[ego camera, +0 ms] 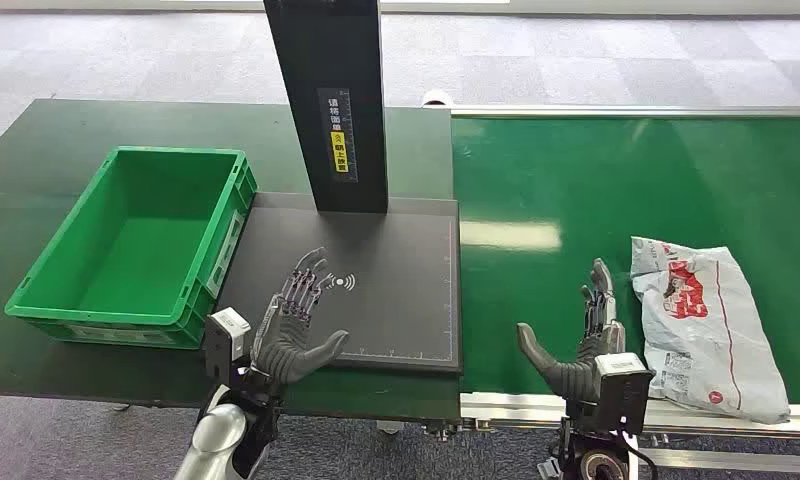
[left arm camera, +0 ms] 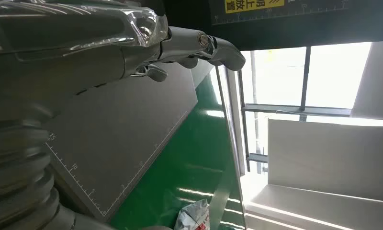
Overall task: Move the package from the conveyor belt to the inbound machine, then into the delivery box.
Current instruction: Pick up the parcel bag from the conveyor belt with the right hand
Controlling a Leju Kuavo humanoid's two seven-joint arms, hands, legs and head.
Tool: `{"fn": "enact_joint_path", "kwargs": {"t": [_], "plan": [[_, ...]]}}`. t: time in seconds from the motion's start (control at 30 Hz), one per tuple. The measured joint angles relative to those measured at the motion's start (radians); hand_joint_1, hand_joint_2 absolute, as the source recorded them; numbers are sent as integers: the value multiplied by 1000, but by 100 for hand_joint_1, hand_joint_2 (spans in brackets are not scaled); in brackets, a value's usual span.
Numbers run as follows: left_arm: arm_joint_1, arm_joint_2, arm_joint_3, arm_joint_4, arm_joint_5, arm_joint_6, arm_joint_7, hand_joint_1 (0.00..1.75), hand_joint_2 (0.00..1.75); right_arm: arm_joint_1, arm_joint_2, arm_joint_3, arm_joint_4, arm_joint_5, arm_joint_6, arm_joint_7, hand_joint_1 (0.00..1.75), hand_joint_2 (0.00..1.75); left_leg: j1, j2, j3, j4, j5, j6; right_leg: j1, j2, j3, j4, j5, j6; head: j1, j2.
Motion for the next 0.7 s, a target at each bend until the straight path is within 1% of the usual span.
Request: {"fn": "enact_joint_path", "kwargs": {"t": [0.07,0.17,0.23,0.33,0.53,0.63,0.7], "plan": [[0,0,0,0,0,0,1,0,175,-9,-4,-11,3,29,-27,10,0,175,0,0,0,0,0,0,0,0,0,0,0,0,0,0],[1,2,2,0,-1,0,2,0,175,-47,-25,-53,16,131,-106,49,0,175,0,0,0,0,0,0,0,0,0,0,0,0,0,0],[2,6,4,0,1,0,2,0,175,-82,-45,-90,29,219,-144,89,0,175,0,0,0,0,0,0,0,0,0,0,0,0,0,0],[3,12,9,-1,7,-1,2,0,175,-138,-78,-148,63,365,-164,174,0,175,0,0,0,0,0,0,0,0,0,0,0,0,0,0],[8,17,17,-10,14,-1,10,0,175,-237,-136,-208,187,613,-125,404,0,175,0,0,0,0,0,0,0,0,0,0,1,0,0,0],[8,17,23,-10,15,0,16,0,175,-271,-156,-222,262,710,-71,503,0,175,0,0,0,0,0,0,0,0,0,0,1,0,0,0],[8,16,25,-9,15,2,17,0,175,-288,-167,-227,322,765,-33,548,0,175,0,0,0,0,0,0,0,0,0,0,1,0,0,0]]}}
